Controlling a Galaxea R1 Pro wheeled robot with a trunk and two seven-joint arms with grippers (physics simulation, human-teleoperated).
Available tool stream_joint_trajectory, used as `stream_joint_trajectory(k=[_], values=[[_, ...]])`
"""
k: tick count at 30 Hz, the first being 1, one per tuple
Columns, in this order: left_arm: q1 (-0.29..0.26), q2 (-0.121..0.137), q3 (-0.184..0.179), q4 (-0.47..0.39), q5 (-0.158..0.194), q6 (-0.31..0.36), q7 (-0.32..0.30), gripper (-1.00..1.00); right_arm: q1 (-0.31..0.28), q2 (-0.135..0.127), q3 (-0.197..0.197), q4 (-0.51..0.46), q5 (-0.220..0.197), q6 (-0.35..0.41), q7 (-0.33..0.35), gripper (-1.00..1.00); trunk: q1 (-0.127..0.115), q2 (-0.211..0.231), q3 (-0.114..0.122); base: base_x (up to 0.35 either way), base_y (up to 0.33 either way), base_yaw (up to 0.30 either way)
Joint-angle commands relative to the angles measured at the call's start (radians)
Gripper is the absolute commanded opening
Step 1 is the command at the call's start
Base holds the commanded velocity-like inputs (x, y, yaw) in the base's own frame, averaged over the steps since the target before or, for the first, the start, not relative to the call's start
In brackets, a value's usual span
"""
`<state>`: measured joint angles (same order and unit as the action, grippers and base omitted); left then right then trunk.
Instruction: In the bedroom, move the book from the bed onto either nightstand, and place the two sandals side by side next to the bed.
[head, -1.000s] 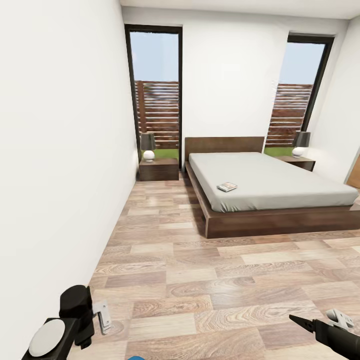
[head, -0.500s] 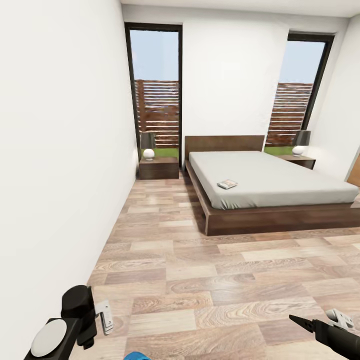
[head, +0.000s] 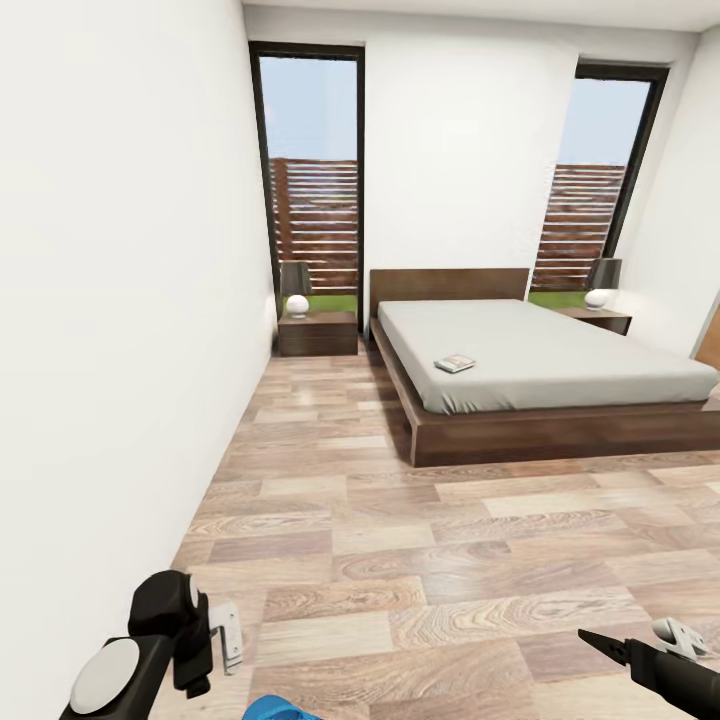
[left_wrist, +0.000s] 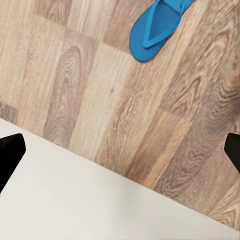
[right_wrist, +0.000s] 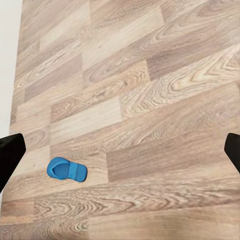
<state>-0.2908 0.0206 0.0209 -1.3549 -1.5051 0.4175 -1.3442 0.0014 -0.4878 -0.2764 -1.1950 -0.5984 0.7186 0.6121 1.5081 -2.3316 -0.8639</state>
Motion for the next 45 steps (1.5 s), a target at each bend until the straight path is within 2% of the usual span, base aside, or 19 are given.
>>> stream_joint_trajectory(k=[1, 5, 17, 32, 45], values=[[-0.001, -0.001, -0.001, -0.002, -0.003, 0.009, -0.006, 1.00, 0.000, 0.000, -0.001, -0.001, -0.004, 0.007, 0.000, 1.00, 0.000, 0.000, -0.001, 0.000, 0.000, 0.000], [-0.001, -0.004, -0.001, -0.003, -0.003, 0.009, -0.007, 1.00, 0.000, 0.000, -0.001, -0.001, -0.004, 0.007, 0.000, 1.00, 0.000, 0.000, -0.001, 0.000, 0.000, 0.000], [-0.001, -0.004, 0.001, -0.003, -0.004, 0.013, -0.007, 1.00, 0.000, 0.000, -0.001, -0.001, -0.004, 0.007, 0.000, 1.00, 0.046, -0.084, -0.038, 0.000, 0.000, 0.000], [-0.001, -0.004, 0.001, -0.003, -0.004, 0.014, -0.008, 1.00, 0.000, 0.000, -0.001, -0.006, -0.004, 0.005, 0.000, 1.00, 0.046, -0.084, -0.038, 0.000, 0.000, 0.000], [-0.001, -0.004, 0.001, -0.003, -0.004, 0.015, -0.007, 1.00, 0.000, 0.000, -0.001, -0.006, -0.004, 0.005, 0.000, 1.00, 0.092, -0.169, -0.080, 0.000, 0.000, 0.000]])
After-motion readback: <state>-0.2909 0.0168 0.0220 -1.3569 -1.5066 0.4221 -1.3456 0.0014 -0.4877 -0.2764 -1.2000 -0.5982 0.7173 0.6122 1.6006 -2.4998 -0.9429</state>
